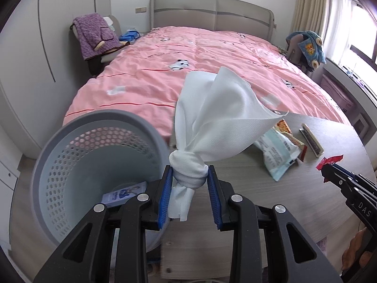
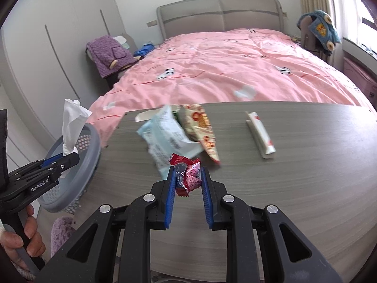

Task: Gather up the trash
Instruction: 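Carry tissue and wrapper over the basket and release both into it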

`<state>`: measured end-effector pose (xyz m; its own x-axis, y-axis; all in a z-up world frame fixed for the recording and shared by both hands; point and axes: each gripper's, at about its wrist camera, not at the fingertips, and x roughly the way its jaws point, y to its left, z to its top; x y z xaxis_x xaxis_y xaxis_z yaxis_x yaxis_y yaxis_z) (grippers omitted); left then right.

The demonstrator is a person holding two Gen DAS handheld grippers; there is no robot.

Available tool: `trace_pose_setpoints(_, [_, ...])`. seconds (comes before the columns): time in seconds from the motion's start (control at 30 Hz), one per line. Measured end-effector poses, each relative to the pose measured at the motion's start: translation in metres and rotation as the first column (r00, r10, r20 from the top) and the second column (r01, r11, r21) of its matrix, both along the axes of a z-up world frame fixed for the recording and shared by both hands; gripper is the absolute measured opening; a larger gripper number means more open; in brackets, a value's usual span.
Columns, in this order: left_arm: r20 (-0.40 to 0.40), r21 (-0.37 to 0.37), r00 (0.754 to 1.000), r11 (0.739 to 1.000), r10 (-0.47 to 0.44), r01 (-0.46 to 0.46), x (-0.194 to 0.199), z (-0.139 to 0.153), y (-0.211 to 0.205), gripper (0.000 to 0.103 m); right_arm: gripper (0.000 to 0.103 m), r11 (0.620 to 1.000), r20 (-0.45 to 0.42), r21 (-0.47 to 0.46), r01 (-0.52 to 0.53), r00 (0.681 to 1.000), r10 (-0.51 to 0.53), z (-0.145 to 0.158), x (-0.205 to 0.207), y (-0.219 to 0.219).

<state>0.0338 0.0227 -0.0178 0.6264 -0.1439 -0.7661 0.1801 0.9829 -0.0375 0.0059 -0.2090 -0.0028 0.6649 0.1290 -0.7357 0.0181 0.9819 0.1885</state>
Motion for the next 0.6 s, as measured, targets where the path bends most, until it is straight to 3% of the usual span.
trace_pose_setpoints(0.27, [0.024,0.011,0.992,0.993,0.121,-0.121,-0.001,-0.001,0.058,0.029,0.022,0.992,0.011,-0.015,-0.122,0.992,0.122,0.007,0.021,0.062])
trace_pose_setpoints(0.6, [0.013,0.019,0.975,0.975,0.222,-0.222,0.007,-0.008,0.120,0.029,0.022,0.961,-0.003,-0.008,-0.276,0.961,0.276,0.003,0.050,0.140])
